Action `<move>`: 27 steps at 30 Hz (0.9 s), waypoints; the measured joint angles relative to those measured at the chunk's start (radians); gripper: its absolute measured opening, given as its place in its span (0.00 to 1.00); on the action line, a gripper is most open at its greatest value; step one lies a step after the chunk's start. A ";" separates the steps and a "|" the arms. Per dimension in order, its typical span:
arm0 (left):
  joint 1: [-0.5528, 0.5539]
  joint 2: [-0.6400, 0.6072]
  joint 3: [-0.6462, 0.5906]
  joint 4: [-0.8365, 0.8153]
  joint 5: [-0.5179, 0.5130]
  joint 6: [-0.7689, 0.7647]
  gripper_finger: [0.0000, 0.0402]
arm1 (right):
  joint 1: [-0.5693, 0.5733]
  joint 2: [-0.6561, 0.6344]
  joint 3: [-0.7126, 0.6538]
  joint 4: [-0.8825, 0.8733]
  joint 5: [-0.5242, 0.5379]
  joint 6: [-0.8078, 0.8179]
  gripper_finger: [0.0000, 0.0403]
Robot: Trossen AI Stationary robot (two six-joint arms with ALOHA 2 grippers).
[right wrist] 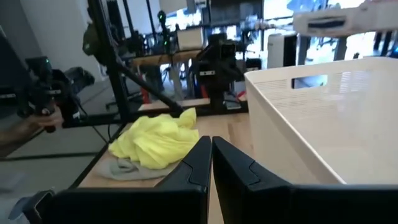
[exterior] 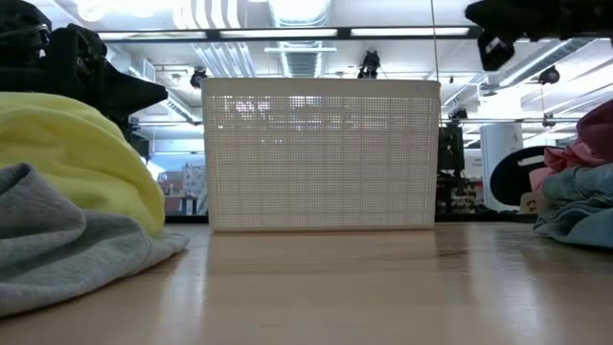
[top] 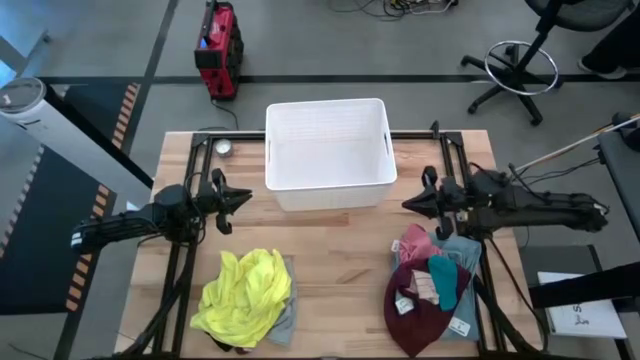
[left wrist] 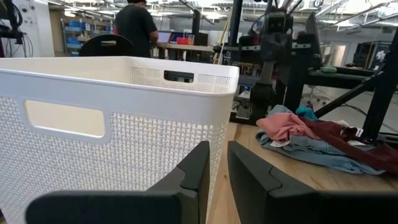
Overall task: Sort clothes
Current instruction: Put the blue sock into the white laundry bin
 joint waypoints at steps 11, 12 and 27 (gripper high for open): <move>0.000 0.018 0.000 -0.064 0.001 -0.060 0.11 | 0.058 0.271 0.271 -0.142 0.011 0.009 0.00; 0.000 0.023 0.000 -0.064 0.001 -0.071 0.11 | 0.072 0.278 0.294 -0.202 0.017 0.003 0.00; 0.000 0.082 0.000 0.033 0.046 0.005 0.11 | 0.422 0.344 0.444 -0.750 0.135 0.399 0.30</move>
